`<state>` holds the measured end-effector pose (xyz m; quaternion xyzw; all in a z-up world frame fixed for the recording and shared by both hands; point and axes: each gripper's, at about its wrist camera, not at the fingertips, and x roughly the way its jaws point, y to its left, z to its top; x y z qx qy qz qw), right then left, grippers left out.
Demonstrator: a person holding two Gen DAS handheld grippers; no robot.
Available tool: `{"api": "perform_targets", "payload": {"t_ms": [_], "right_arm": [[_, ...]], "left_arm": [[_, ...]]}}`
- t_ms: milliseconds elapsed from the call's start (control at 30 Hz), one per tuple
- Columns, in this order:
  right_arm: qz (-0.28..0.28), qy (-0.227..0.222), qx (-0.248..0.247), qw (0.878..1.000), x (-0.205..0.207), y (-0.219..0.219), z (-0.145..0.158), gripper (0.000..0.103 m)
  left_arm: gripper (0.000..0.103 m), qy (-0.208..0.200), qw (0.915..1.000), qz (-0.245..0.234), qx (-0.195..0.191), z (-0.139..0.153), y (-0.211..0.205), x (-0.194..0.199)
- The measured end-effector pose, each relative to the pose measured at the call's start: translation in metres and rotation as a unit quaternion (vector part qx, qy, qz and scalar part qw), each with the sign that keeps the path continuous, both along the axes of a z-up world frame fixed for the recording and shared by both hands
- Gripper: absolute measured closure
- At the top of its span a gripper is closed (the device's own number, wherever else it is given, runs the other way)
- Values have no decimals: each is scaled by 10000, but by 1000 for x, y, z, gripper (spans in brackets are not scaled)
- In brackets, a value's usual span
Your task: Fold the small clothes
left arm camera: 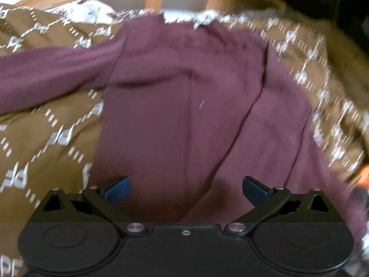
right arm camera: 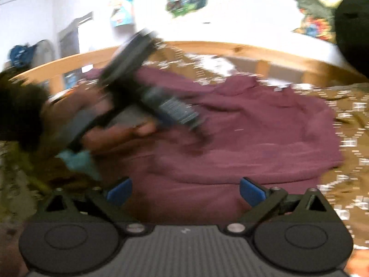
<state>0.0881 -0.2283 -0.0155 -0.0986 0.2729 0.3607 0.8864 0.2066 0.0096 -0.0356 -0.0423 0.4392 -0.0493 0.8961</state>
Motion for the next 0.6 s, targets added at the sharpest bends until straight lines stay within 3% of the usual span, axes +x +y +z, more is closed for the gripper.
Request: {"api": "perform_targets", "payload": {"t_ms": [100, 233, 300, 400, 500, 600], "right_arm": [[-529, -129, -138, 9984, 36, -22, 3, 1], [-1270, -349, -196, 9911, 113, -49, 5, 1], [-1723, -279, -54, 9846, 159, -63, -1, 6], [-2373, -78, 312, 9709, 226, -86, -6, 23], [-2651, 118, 638, 9620, 268, -97, -12, 28], [-2535, 292, 657, 9647, 298, -95, -18, 27]], "left_arm": [[1, -54, 9990, 165, 406, -10, 1, -20], [1, -209, 9975, 285, 610, -13, 3, -36], [1, -147, 9971, 432, 603, -13, 3, -40], [1, -154, 9965, 692, 447, -15, 7, -44], [1, -265, 9958, 702, 532, -18, 4, -49], [1, -368, 9950, 664, 641, -20, 0, -55]]}}
